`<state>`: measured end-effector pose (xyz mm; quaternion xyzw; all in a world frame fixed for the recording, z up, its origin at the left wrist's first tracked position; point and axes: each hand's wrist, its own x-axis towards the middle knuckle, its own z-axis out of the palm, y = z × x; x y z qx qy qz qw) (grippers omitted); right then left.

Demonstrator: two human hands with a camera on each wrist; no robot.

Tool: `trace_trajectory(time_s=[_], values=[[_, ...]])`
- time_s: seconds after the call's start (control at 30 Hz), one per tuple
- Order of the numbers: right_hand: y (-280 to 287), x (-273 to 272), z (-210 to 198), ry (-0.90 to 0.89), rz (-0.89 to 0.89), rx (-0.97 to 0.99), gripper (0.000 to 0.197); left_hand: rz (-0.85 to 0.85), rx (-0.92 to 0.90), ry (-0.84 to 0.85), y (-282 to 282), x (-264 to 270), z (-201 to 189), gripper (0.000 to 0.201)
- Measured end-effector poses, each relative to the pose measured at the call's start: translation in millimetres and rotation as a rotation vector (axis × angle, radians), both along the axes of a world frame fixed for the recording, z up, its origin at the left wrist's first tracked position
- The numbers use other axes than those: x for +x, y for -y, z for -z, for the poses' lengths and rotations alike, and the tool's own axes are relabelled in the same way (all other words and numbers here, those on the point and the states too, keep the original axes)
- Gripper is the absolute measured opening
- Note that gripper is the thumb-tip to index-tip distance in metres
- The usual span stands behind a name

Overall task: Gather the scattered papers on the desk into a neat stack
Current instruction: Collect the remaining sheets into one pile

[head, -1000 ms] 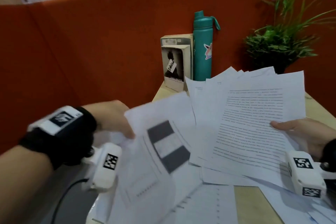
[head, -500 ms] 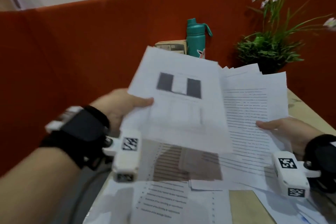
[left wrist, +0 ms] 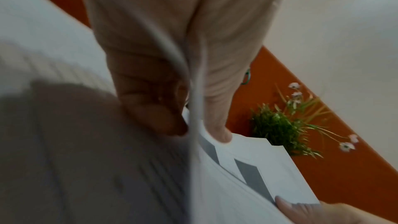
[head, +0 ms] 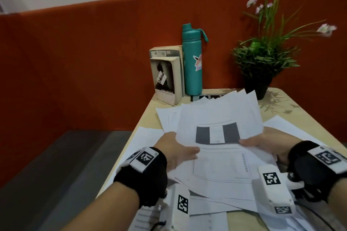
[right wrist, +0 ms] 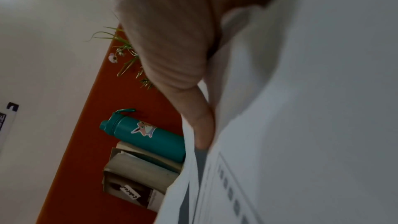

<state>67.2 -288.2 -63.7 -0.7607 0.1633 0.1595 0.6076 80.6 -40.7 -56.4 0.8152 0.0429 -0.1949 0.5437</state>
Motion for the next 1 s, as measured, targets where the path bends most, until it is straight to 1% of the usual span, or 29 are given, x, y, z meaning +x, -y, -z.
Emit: trace_trajectory(time_s=[0.03,0.1,0.13,0.17,0.2,0.23,0.27,0.3,0.33,0.37,0.4,0.43,0.47,0.5,0.57,0.6,0.63,0.67,0.7,0.73,0.8,0.87,0.9,0.93,0.97,1.0], values=[[0,0,2,0.004,0.005,0.021,0.035,-0.028,0.08,0.016,-6,1,-5,0.055],[1,-2,3,0.0,0.022,0.081,0.035,-0.078,0.448,0.13,-32,7,-15,0.065],[1,-3,3,0.008,0.034,0.108,0.038,-0.104,0.608,0.14,-49,9,-18,0.07],[3,-3,5,0.019,0.043,0.123,0.045,-0.117,0.727,0.095,-66,9,-20,0.077],[5,-4,7,0.033,0.051,0.124,0.055,-0.101,0.833,0.01,-81,6,-20,0.088],[5,-4,9,0.05,0.058,0.123,0.058,-0.059,0.915,-0.098,-92,1,-19,0.099],[4,-5,9,0.069,0.071,0.128,0.051,-0.024,0.968,-0.186,-100,-5,-16,0.109],[3,-4,9,0.077,0.074,0.142,0.042,-0.008,0.988,-0.234,-103,-10,-12,0.114],[3,-4,9,0.076,0.077,0.151,0.038,-0.006,1.009,-0.242,-102,-15,-10,0.114],[2,-4,9,0.076,0.08,0.16,0.039,-0.005,1.046,-0.222,-100,-18,-7,0.112],[1,-5,8,0.08,0.073,0.175,0.047,-0.007,1.086,-0.191,-97,-19,-5,0.108],[1,-4,9,0.079,0.067,0.177,0.062,-0.002,1.103,-0.162,-93,-19,-6,0.102],[1,-3,10,0.082,0.063,0.158,0.075,0.004,1.092,-0.145,-88,-19,-8,0.097],[2,-3,11,0.085,0.072,0.142,0.073,0.006,1.055,-0.135,-82,-19,-9,0.093],[1,-3,10,0.096,0.101,0.13,0.033,0.0,0.955,-0.139,-75,-14,-8,0.092],[2,-3,11,0.095,0.111,0.126,0.021,-0.005,0.915,-0.152,-72,-14,-9,0.095],[3,-4,11,0.091,0.111,0.118,0.016,-0.012,0.888,-0.157,-71,-14,-9,0.094],[3,-5,11,0.09,0.105,0.113,0.015,-0.015,0.859,-0.164,-70,-13,-10,0.086],[3,-5,11,0.085,0.098,0.108,0.015,-0.019,0.804,-0.162,-71,-11,-10,0.073],[2,-6,10,0.082,0.095,0.11,0.016,-0.041,0.723,-0.172,-73,-10,-10,0.059],[2,-6,10,0.08,0.101,0.112,0.019,-0.082,0.588,-0.173,-76,-13,-13,0.04],[1,-7,10,0.076,0.097,0.115,0.021,-0.119,0.52,-0.139,-78,-19,-13,0.04],[1,-7,11,0.076,0.099,0.118,0.022,-0.14,0.468,-0.117,-78,-21,-11,0.045],[2,-7,11,0.074,0.101,0.125,0.023,-0.168,0.405,-0.096,-80,-22,-9,0.042],[1,-7,11,0.072,0.101,0.138,0.025,-0.202,0.348,-0.059,-81,-23,-7,0.031],[1,-7,11,0.074,0.098,0.153,0.029,-0.233,0.329,-0.02,-83,-24,-7,0.015]])
